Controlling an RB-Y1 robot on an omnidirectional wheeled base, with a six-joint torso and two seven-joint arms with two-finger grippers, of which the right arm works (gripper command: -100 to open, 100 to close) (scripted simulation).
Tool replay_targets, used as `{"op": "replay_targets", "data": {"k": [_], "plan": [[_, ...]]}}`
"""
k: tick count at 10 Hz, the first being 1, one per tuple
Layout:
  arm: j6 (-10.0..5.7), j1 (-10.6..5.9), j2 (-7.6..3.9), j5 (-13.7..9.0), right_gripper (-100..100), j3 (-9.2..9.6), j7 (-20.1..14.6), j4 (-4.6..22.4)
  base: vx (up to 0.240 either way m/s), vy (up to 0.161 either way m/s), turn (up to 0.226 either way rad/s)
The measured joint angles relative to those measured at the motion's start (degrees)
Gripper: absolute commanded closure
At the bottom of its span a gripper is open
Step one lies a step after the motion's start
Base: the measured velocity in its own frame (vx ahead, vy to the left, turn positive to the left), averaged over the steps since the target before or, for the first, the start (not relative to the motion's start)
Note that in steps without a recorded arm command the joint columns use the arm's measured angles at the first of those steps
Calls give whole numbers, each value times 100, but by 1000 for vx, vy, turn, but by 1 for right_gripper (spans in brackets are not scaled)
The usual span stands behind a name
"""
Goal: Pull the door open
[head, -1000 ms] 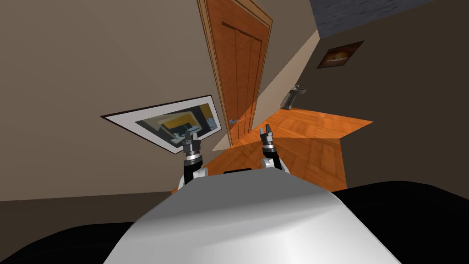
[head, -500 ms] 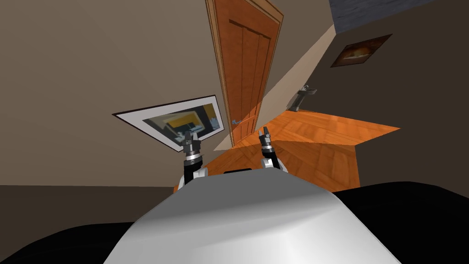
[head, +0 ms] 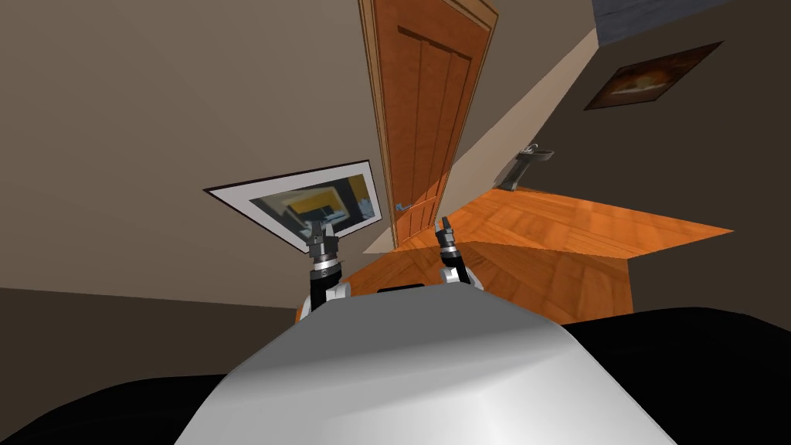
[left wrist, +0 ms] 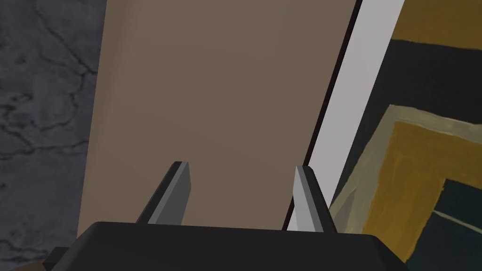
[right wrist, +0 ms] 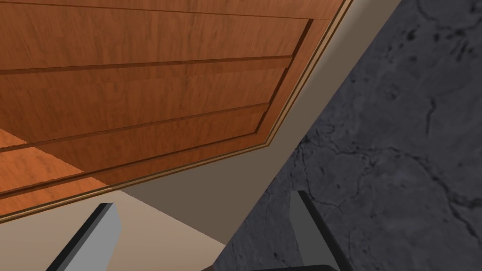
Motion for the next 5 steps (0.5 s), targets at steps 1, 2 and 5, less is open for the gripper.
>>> {"op": "replay_targets", "data": {"k": [1,2,5], "plan": [[-7,-85,0,0,-100,9,-16,179,70,-29,229],[-40,-150,-36,-10,-100,12,-58,348,54,-33,74],[-183,-270,-137,-39,-100,15,-192,829,55,-31,134]]}}
